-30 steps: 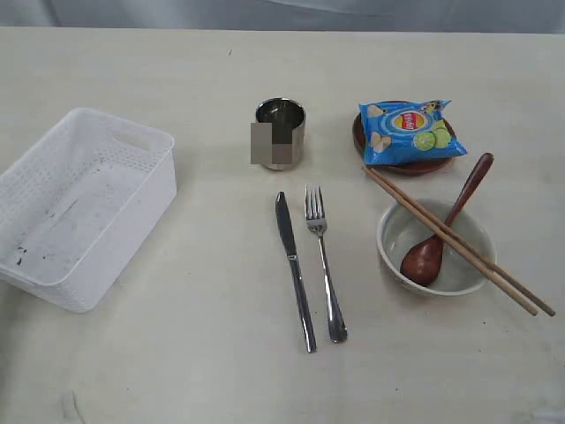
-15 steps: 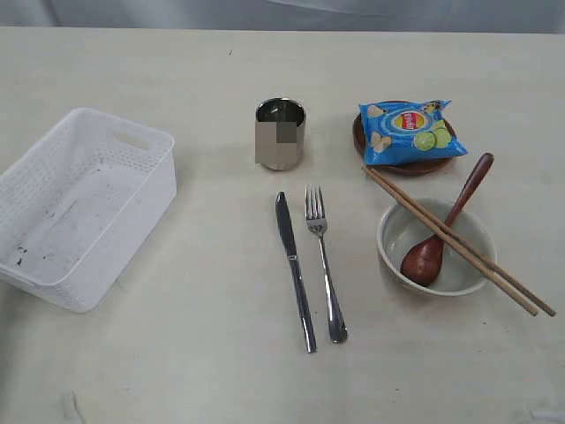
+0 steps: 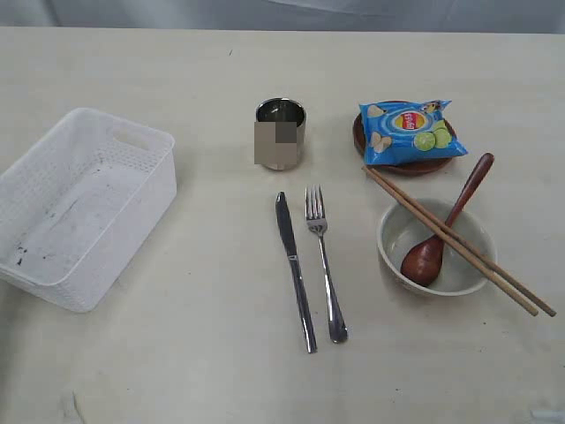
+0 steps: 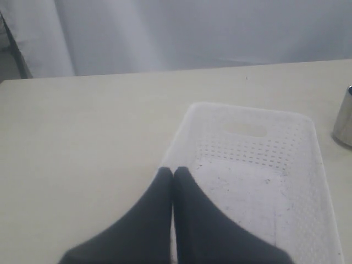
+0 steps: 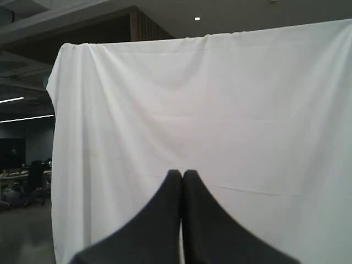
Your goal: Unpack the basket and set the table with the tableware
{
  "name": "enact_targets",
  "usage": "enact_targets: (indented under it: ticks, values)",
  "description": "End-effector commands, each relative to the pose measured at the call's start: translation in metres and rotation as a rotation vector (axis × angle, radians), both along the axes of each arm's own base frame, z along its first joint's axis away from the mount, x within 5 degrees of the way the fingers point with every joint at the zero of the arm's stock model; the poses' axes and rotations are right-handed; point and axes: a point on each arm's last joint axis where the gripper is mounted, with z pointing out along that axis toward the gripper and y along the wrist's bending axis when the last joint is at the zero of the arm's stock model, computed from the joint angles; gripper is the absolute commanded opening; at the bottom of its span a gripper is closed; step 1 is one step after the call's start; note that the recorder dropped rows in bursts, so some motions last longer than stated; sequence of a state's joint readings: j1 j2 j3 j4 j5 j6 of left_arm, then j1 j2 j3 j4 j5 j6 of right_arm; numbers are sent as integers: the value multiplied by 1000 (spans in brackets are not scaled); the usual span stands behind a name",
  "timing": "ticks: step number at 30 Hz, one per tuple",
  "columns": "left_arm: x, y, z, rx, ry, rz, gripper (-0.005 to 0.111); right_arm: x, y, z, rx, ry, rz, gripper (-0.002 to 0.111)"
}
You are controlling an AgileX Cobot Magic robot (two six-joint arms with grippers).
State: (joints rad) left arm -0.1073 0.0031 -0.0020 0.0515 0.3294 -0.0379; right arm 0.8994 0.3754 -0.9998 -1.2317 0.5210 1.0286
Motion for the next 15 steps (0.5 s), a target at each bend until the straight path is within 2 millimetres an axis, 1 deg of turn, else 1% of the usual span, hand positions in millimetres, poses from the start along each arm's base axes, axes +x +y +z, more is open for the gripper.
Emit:
enact_targets:
  ticks: [1,8,15]
  values:
    - [0,0,0,-2,-11,-8,0,-11,-12,-1,28,-46,0,-1]
    - [0,0,0,-2,-11,-8,0,-23,-27,-3,83,-65,15,-1]
    - [0,0,0,-2,-11,-8,0,-30,-36,-5,109,-85,16,-1]
